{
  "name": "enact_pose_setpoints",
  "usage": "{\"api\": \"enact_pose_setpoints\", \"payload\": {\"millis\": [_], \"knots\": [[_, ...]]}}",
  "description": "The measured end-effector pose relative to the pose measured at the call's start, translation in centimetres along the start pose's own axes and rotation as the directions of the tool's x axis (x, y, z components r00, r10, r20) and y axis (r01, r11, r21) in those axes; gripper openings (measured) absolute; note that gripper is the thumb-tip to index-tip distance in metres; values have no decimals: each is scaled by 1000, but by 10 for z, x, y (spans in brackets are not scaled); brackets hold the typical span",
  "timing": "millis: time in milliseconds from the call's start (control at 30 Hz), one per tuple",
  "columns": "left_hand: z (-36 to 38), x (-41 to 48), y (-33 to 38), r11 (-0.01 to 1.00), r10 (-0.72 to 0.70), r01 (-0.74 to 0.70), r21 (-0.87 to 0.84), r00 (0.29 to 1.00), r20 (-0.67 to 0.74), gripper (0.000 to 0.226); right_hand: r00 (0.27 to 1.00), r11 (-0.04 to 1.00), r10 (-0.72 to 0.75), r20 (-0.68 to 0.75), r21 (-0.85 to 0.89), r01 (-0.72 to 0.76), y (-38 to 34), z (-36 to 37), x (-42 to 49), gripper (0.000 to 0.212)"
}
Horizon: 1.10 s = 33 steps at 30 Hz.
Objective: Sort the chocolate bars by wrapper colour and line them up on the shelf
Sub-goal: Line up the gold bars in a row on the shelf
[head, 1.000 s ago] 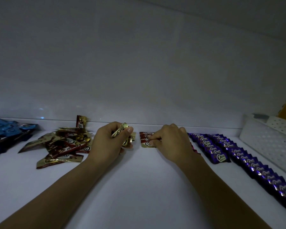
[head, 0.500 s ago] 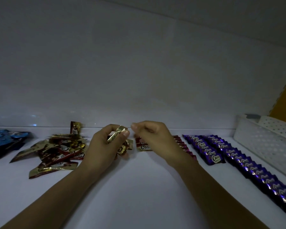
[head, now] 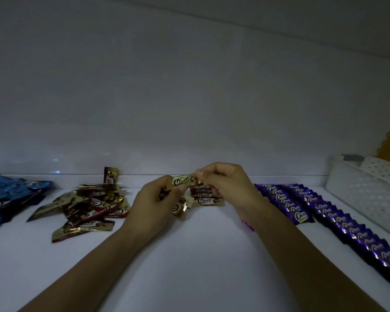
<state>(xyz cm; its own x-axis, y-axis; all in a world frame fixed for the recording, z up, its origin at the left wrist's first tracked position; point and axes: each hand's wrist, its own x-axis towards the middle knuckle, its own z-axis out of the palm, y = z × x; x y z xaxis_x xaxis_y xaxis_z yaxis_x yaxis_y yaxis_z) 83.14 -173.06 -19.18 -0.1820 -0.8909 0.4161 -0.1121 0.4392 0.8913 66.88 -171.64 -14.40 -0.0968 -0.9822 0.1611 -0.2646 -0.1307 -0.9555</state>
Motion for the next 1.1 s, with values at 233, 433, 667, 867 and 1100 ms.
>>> {"api": "enact_pose_setpoints", "payload": {"millis": [233,433,667,867,1100], "knots": [[-3,-1,-1,946,167,-123,298,978,-125,17,961,978,194,195,41,-206,-13,9,-1,36],[0,-3,4,910,202,-171,379,978,-44,18,984,989,30,176,-149,-4,-5,-9,-1,24],[3,-2,6,879,184,-166,447,983,2,28,956,998,-17,294,-59,36,12,-24,-4,19],[0,3,-1,978,-68,96,185,986,-152,31,992,818,-79,99,-563,121,32,-31,-5,13],[-5,9,-7,975,-220,217,-38,947,-235,25,956,560,-255,142,-785,266,34,-21,-3,11]]}}
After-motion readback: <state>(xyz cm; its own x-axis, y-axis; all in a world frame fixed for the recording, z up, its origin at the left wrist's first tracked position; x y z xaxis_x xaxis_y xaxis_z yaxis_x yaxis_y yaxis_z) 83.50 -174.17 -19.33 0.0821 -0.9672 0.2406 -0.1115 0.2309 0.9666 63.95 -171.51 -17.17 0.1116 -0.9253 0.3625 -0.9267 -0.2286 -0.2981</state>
